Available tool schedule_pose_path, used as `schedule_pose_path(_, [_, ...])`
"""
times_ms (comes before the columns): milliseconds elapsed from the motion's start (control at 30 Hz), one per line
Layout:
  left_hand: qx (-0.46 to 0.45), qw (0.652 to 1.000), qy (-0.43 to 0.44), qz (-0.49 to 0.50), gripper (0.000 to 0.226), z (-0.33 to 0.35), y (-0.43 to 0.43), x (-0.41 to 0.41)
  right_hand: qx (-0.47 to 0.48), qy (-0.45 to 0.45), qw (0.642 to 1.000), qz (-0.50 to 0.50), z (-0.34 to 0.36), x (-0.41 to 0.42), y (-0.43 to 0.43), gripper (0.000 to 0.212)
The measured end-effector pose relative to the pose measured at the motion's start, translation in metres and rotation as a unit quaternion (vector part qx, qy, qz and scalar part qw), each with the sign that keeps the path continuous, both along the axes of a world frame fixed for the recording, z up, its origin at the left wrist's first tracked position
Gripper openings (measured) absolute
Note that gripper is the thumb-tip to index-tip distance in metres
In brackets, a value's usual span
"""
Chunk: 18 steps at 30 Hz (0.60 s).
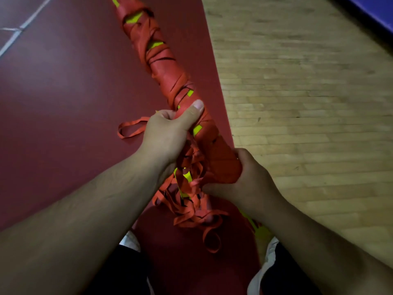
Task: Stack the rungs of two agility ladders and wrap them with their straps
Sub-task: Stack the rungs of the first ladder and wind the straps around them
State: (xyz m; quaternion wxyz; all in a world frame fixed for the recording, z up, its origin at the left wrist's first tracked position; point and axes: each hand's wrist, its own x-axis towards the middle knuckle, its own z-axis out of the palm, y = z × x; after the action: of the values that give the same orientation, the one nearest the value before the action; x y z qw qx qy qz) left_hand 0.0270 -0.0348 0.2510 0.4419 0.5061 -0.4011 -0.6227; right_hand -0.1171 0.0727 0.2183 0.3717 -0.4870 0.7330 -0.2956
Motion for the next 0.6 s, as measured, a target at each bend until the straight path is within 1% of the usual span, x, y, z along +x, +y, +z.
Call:
schedule_pose_path(33, [-0.013,0.999,-0.03,-0.022,0.033,-0.001,-0.002,0.003,-0.01,0.018,1.0,-0.011,0.0,0.002,0.001,0.084])
schedule_pose_path(100, [-0.051,0.991,-0.072,-0.103,0.027,0.0,-0.006,0.013,-0.024,0.014,0.999,-0.03,0.003,0.0,0.001,0.066])
schedule_pose_path(167, [-0.081,0.978,-0.051,-0.183,0.018,0.006,-0.009,0.024,-0.037,0.012,0.999,-0.037,0.005,-0.009,-0.001,0.054])
schedule_pose_path(200, [-0.093,0.973,-0.042,-0.207,0.018,0.009,-0.008,0.029,-0.044,0.013,0.998,-0.036,0.006,-0.014,-0.003,0.05])
schedule_pose_path(267, [-0.118,0.967,-0.063,-0.216,0.023,0.014,-0.007,0.036,-0.056,0.015,0.998,-0.028,0.01,-0.02,-0.005,0.049])
schedule_pose_path(300, [-0.137,0.963,-0.093,-0.211,0.02,0.016,-0.006,0.038,-0.062,0.016,0.998,-0.025,0.012,-0.02,-0.006,0.051])
schedule_pose_path(333, [-0.158,0.955,-0.144,-0.205,0.015,0.016,-0.005,0.041,-0.065,0.02,0.997,-0.022,0.013,-0.02,-0.006,0.055])
schedule_pose_path(400, [-0.204,0.92,-0.264,-0.206,0.008,0.016,-0.002,0.045,-0.073,0.03,0.997,-0.017,0.014,-0.02,-0.005,0.058])
schedule_pose_path(433, [-0.219,0.907,-0.292,-0.211,0.009,0.016,0.0,0.046,-0.08,0.034,0.996,-0.015,0.015,-0.021,-0.005,0.058])
schedule_pose_path(467, [-0.225,0.907,-0.289,-0.209,0.013,0.017,0.005,0.045,-0.09,0.036,0.995,-0.013,0.015,-0.022,-0.004,0.056])
schedule_pose_path(500, [-0.227,0.915,-0.266,-0.199,0.017,0.02,0.009,0.044,-0.103,0.032,0.994,-0.011,0.017,-0.024,-0.004,0.054])
schedule_pose_path(600, [-0.199,0.952,-0.139,-0.186,0.027,0.03,0.018,0.039,-0.129,0.0,0.992,0.01,0.03,-0.029,-0.004,0.05])
